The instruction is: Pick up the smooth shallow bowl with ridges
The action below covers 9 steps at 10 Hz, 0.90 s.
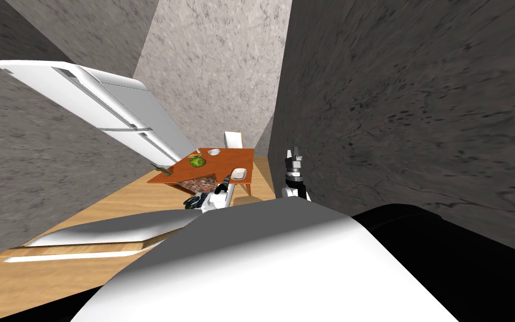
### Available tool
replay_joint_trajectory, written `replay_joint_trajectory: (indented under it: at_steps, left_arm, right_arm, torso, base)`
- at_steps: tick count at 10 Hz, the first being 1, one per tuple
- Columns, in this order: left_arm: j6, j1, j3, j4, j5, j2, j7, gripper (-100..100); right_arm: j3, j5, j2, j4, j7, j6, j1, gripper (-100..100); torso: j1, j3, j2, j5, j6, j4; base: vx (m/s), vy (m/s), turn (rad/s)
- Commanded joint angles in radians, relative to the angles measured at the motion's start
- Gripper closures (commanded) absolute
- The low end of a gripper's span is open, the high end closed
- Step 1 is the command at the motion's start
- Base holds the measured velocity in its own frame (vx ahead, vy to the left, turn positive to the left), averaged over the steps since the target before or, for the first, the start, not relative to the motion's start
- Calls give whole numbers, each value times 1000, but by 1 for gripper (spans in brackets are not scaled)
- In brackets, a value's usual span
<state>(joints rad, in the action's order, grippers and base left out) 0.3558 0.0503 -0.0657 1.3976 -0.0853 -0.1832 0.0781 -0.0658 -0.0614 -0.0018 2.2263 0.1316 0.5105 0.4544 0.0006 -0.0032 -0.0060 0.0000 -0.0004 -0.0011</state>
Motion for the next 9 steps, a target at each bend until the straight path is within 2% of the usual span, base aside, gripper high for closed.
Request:
replay_joint_trajectory:
  at_steps: [1,3,5,6,7,8,9]
  left_arm:
    - [22,-20,7,-49,-1,15,-9,-100]
    - [44,-33,14,-88,0,36,-18,-100]
    - [70,-47,21,-134,2,84,-31,-100]
    - [83,-54,24,-156,3,127,-36,-100]
    - [88,-56,26,-164,3,151,-38,-100]
    - [88,-56,26,-164,3,152,-38,-100]
    - [95,-60,27,-174,4,200,-41,-100]
  right_arm:
    - [0,0,0,0,0,0,0,0]
    - [0,0,0,0,0,0,0,0]
    - [0,0,0,0,0,0,0,0]
    - [0,0,0,0,0,0,0,0]
    - [0,0,0,0,0,0,0,0]
    - [0,0,0,0,0,0,0,0]
    - [0,0,0,0,0,0,0,0]
  torso:
    - [0,0,0,0,0,0]
    - [0,0,1,0,0,0]
    - [-1,-1,-1,0,0,0]
    - [0,-1,-2,0,0,0]
    - [0,-1,-1,0,0,0]
    - [0,0,1,0,0,0]
    - [0,1,3,0,0,1]
  base:
    - [83,12,18]
    - [73,-1,13]
    - [112,5,21]
    - [95,13,12]
    - [71,14,14]
    - [31,3,3]
    - [18,1,8]
